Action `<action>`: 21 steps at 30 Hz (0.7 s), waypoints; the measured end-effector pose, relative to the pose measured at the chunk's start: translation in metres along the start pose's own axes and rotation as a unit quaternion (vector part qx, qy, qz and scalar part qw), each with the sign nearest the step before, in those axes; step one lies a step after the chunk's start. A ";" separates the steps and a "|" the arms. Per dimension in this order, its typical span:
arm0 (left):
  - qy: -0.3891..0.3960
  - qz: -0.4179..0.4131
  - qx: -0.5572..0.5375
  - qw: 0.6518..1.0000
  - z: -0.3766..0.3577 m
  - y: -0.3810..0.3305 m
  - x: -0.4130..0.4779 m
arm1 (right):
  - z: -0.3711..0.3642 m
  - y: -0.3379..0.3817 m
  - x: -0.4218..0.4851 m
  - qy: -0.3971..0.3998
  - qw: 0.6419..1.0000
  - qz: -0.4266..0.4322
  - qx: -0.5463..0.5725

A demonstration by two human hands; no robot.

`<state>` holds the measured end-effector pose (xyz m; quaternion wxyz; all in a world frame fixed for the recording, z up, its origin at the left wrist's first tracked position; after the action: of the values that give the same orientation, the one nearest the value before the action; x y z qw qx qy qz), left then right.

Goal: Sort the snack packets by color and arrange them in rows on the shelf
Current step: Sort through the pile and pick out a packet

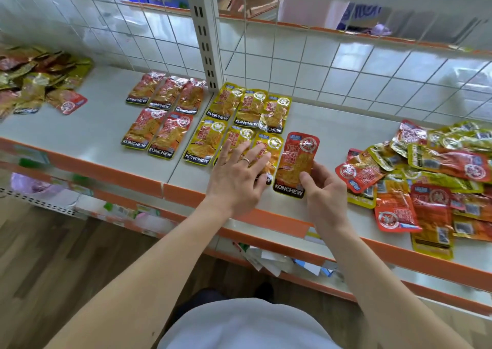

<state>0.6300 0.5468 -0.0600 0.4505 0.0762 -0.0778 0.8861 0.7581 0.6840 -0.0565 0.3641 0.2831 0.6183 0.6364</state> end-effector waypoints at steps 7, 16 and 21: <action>-0.054 0.012 -0.064 0.996 0.003 0.001 -0.003 | 0.000 0.004 -0.004 0.004 1.000 -0.013 0.007; -0.228 0.036 -0.189 0.955 0.023 0.069 -0.042 | -0.055 0.034 -0.023 -0.021 0.999 -0.019 0.022; -0.237 0.042 -0.154 0.958 0.043 0.168 -0.070 | -0.140 0.046 -0.048 -0.007 1.000 0.004 -0.001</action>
<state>0.5371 0.3852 -0.0441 0.3876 0.2105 -0.3212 0.8380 0.6670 0.5649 -0.0174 0.3665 0.2892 0.6140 0.6365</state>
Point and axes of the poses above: each hand's wrist, its own x-axis towards the middle knuckle, its own z-axis out of the back of the hand, y = z × x, the point moved 1 cm from there along x, towards the middle knuckle, and after that the axes turned 7 degrees about -y, right-handed, at the moved point
